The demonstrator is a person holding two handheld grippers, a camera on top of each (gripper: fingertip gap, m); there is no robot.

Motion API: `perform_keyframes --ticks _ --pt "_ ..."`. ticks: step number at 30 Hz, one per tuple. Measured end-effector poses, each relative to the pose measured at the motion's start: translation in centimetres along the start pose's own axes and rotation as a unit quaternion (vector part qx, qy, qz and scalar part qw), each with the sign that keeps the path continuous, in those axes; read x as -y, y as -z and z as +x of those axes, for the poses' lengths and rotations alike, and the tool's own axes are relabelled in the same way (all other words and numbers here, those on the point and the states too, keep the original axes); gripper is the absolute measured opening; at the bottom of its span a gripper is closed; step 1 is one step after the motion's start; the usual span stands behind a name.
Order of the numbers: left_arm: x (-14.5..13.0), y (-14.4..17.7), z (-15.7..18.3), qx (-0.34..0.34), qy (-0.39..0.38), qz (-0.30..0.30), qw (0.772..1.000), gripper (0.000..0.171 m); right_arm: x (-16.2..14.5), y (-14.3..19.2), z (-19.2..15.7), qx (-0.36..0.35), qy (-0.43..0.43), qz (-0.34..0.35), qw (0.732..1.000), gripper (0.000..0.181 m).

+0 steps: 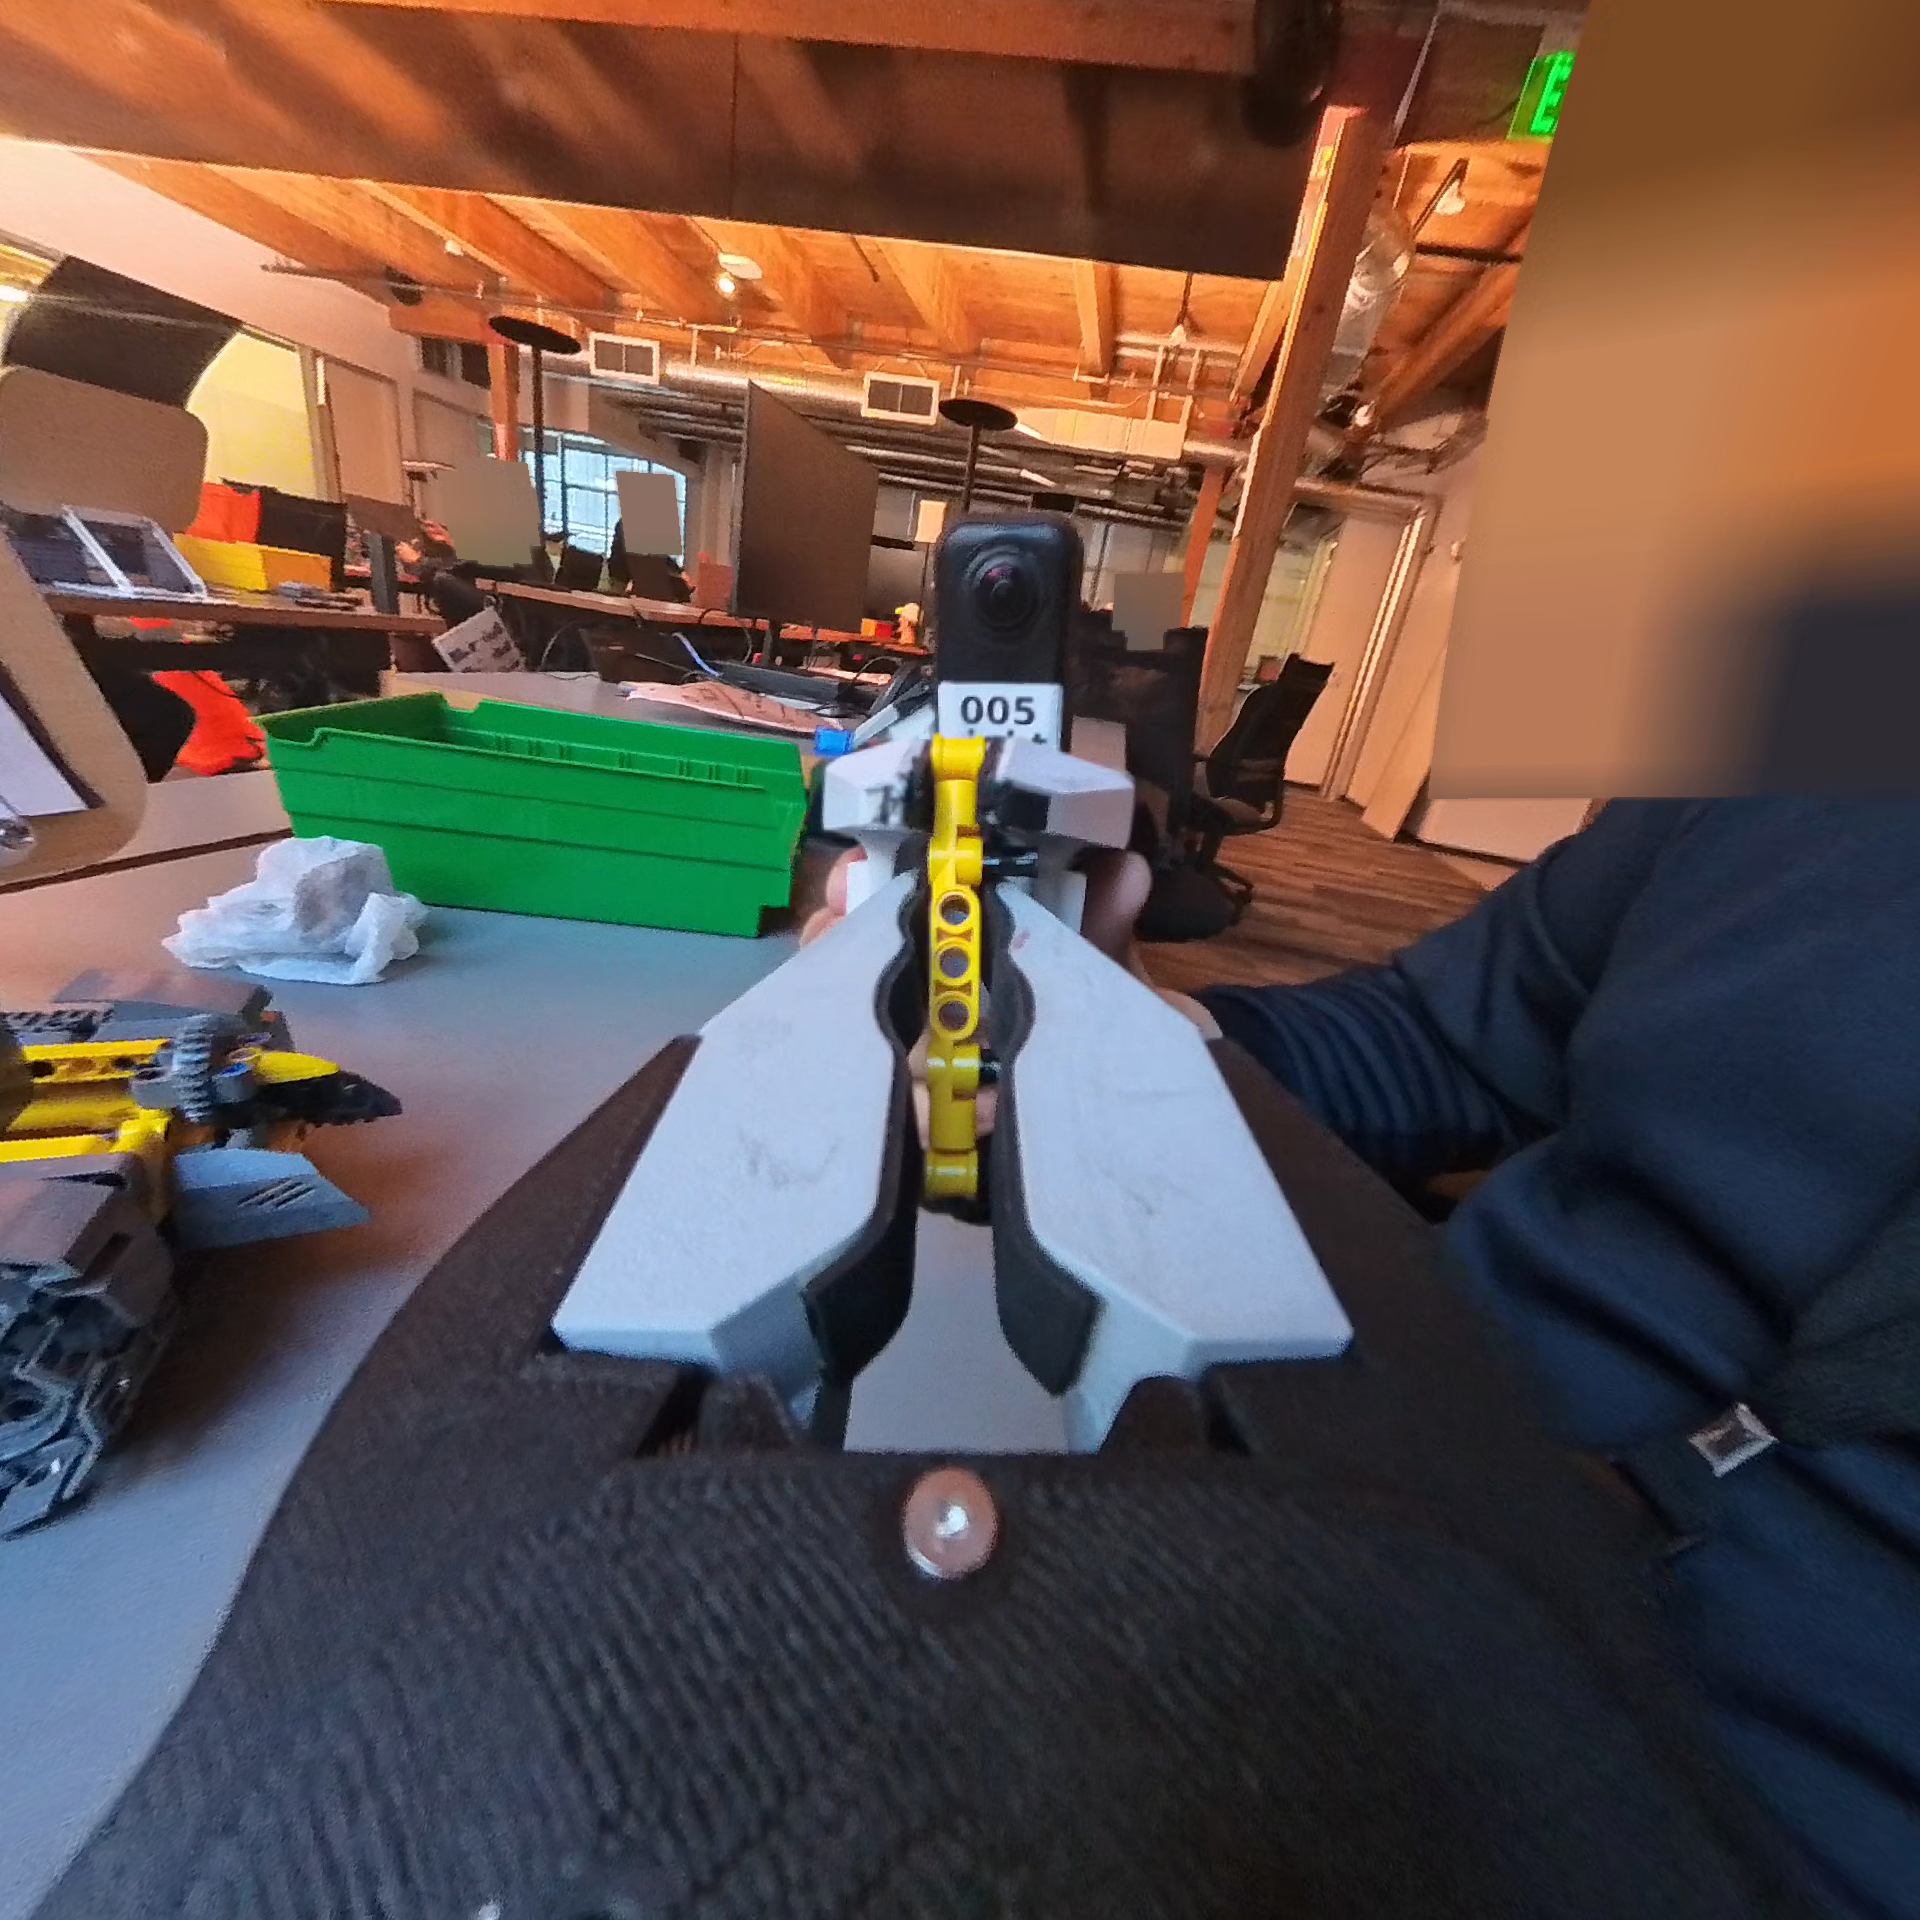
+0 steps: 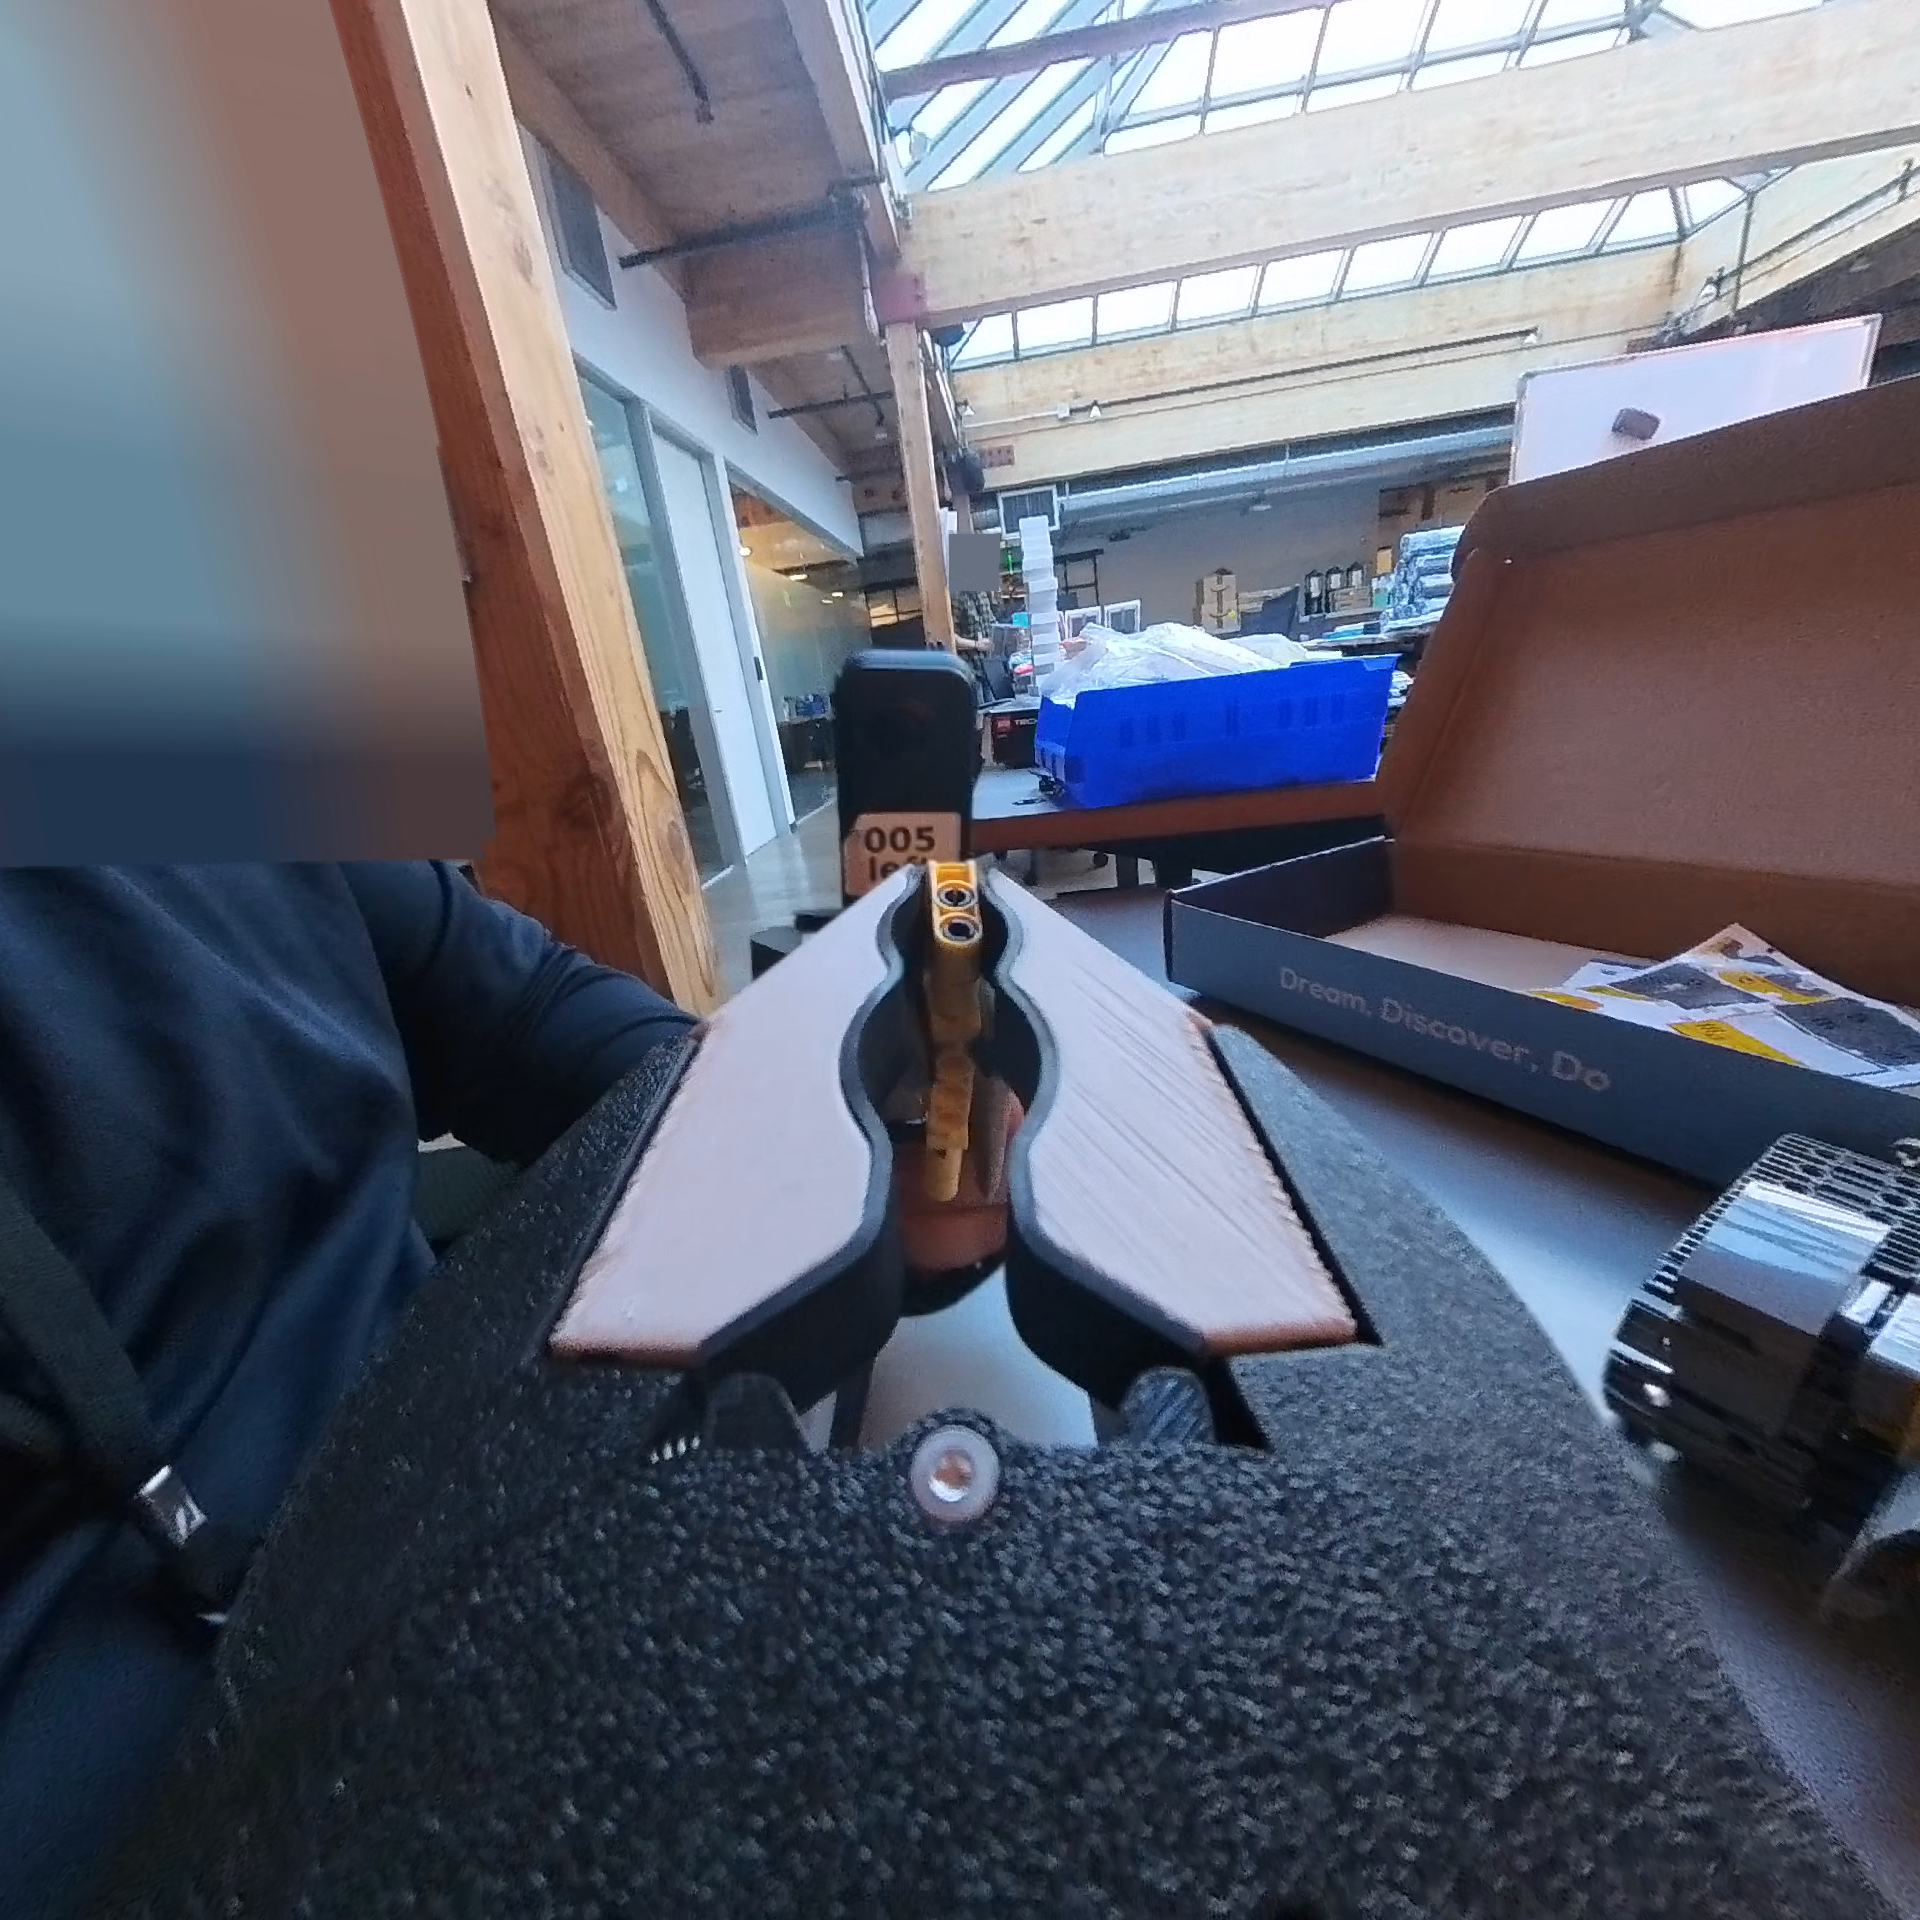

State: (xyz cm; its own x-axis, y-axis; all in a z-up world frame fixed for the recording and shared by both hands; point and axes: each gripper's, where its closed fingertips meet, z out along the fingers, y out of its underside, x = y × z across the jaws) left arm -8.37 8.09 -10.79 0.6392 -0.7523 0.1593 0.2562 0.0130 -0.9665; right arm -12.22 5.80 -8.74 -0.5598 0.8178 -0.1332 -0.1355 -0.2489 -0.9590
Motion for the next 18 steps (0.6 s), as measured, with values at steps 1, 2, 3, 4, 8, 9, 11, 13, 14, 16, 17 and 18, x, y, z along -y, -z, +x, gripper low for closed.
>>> perform_keyframes --ticks 1,2,3,4,8,9,11,13,14,16,17,18 --pt "0.1 0.0 0.1 -0.002 0.002 0.007 1.000 0.005 0.1 -0.1 -0.1 0.002 -0.007 0.006 1.000 0.006" --pt "0.3 0.0 0.1 -0.002 0.005 0.013 1.000 0.005 0.3 -0.1 -0.1 0.003 -0.012 0.014 1.000 0.006" --pt "0.4 0.0 0.1 -0.004 0.010 0.018 1.000 0.006 0.6 -0.1 0.0 0.002 -0.017 0.026 1.000 0.006" --pt "0.6 0.0 0.0 -0.005 0.015 0.023 1.000 0.005 0.9 -0.1 0.0 0.001 -0.021 0.039 0.999 0.008" --pt "0.6 0.2 -0.1 0.001 0.011 0.022 1.000 0.004 0.9 -0.2 0.1 0.002 -0.027 0.039 0.999 0.006" --pt "0.6 0.3 -0.1 0.002 0.011 0.021 1.000 0.005 0.9 -0.2 0.1 0.001 -0.026 0.036 0.999 0.006" --pt "0.5 0.3 -0.1 0.004 0.009 0.017 1.000 0.006 0.7 -0.2 0.2 -0.003 -0.022 0.022 1.000 0.006" --pt "0.7 0.3 -0.5 0.014 0.018 0.023 0.999 0.006 0.9 -0.3 0.7 -0.018 -0.038 0.019 0.999 0.006" --pt "1.2 0.4 -0.8 0.019 0.033 0.036 0.999 0.006 1.2 -0.6 1.2 -0.030 -0.060 0.028 0.997 0.004" --pt "1.9 0.8 -2.1 0.034 0.080 0.066 0.994 0.006 1.7 -1.3 2.8 -0.059 -0.114 0.056 0.990 0.003" --pt "2.3 0.9 -2.8 0.039 0.111 0.086 0.989 0.006 2.0 -1.6 3.7 -0.069 -0.145 0.083 0.983 0.003" --pt "2.7 0.8 -3.7 0.046 0.132 0.100 0.985 0.006 2.4 -1.7 4.6 -0.076 -0.179 0.119 0.974 0.003"
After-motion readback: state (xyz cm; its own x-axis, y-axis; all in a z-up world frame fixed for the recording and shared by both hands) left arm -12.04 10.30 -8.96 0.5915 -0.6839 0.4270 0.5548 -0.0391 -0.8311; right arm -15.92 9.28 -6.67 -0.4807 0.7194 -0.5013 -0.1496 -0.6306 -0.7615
